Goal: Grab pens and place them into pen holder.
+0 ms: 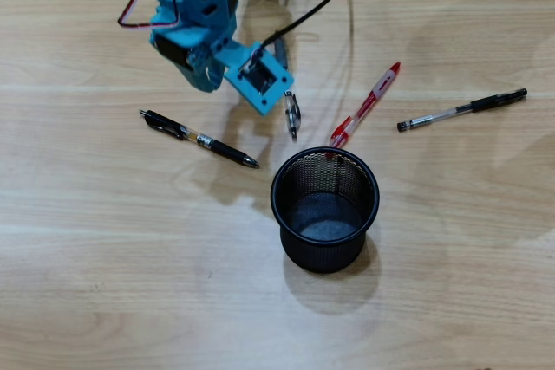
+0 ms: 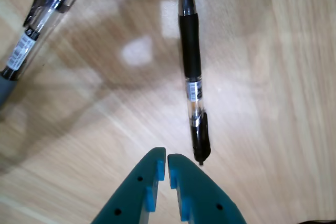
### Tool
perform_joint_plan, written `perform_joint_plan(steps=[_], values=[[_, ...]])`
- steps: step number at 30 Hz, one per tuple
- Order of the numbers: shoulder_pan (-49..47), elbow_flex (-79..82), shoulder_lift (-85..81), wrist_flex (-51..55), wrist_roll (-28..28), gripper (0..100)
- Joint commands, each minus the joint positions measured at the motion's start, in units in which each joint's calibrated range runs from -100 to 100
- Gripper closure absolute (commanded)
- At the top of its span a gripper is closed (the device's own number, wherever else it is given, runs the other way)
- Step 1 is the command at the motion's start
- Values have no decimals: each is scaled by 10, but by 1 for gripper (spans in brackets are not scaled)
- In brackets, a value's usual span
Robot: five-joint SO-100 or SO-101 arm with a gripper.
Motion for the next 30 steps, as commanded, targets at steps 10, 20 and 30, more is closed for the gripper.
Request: perform_joint_plan(steps=[10,20,30], values=[[40,-38,69,-41,14,78],[39,-40,142,-55,3,78],[35,-33,209,-94,0,78]])
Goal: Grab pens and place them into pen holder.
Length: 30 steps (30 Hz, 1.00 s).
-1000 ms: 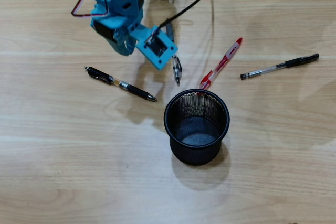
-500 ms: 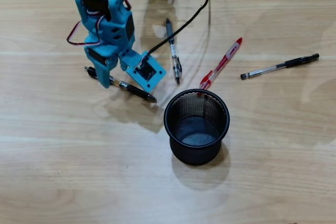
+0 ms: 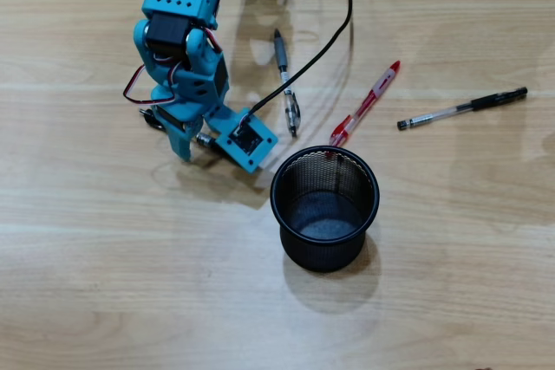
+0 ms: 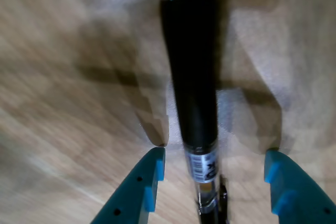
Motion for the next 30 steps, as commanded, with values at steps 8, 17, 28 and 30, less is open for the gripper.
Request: perform_joint_plan(steps=[8,17,28,30], values=[[2,-9,10,-22,-12,93],[6,-14,3,-19,-19,98],[7,-32,-159,7,-39,98],[7,-33,-204,18,-44,98]])
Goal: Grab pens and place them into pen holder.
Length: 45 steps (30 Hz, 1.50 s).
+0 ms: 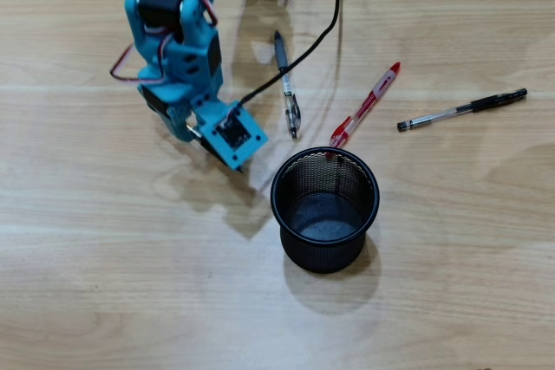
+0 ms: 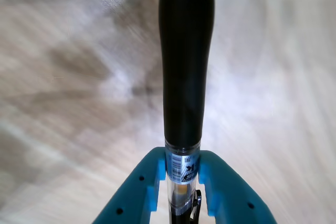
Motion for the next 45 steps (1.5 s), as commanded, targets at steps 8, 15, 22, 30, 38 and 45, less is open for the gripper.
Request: perform_joint_plan(steps=[8,15,22,30,38,45], values=[[-12,-18,-261,46,-38,98],[-66,-18,-319,38,-92,98],[-182,-17,-326,-65,-165,98],[-278,42,-320,-354,-225,98],[-290,199,-320,-606,-278,98],[-286,322,-315,-717,-312,98]])
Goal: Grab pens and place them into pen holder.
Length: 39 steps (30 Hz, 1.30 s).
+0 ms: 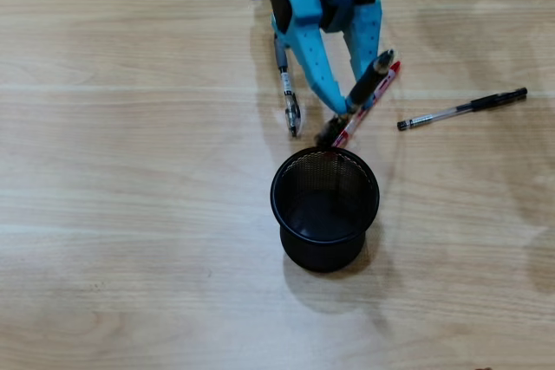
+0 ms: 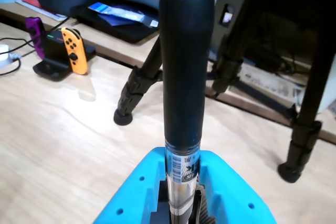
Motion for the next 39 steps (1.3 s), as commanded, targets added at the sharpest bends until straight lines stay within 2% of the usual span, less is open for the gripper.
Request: perform_joint_plan(steps=[1,8,12,18,30,36,39], values=[[0,41,-14,-67,-16,98],[-4,129,45,-235,-47,98],[-3,154,65,-283,-54,98],[-2,156,70,-277,-54,90],[0,169,62,-276,-48,90],[0,169,50,-274,-22,90],[0,177,18,-220,-5,90]])
